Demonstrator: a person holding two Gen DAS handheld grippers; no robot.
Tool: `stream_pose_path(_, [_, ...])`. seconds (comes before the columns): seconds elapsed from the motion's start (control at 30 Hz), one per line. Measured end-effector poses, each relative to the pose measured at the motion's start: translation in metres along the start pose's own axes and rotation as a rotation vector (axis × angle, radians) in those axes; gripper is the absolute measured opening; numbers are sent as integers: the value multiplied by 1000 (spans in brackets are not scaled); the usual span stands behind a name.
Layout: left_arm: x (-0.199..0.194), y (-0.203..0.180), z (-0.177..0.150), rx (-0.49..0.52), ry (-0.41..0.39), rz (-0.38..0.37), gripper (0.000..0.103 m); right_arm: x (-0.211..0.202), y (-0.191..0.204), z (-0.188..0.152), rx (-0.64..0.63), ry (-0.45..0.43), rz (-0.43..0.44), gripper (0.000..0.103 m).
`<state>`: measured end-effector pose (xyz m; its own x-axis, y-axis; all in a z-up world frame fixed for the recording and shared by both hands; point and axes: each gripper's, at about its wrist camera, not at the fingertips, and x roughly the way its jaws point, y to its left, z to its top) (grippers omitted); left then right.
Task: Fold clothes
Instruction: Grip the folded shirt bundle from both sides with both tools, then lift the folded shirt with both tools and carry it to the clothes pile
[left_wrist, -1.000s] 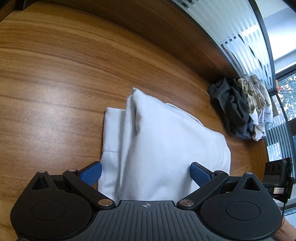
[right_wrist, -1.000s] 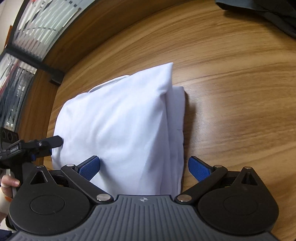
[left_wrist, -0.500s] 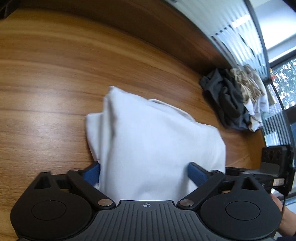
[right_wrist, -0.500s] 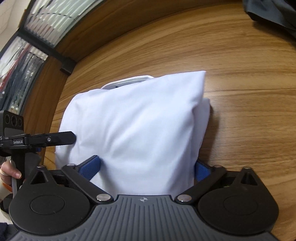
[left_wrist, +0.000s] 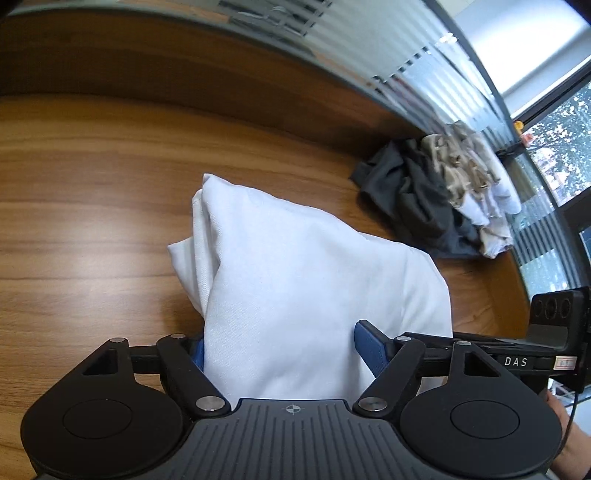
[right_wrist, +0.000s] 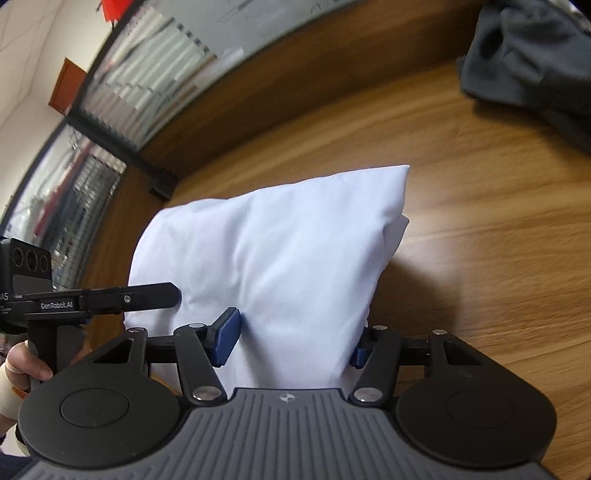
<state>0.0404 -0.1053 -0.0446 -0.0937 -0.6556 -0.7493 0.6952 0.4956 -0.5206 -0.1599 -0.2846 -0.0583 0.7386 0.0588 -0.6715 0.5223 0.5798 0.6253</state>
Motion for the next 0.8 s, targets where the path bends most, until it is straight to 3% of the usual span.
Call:
stream_pose_path(0.3, [24, -116, 36, 39, -39, -40, 77, -109, -46, 52, 2, -69, -1, 63])
stream_pose_path(0.8, [128, -350, 128, 80, -119, -111, 77, -319, -201, 219, -67, -109, -1, 63])
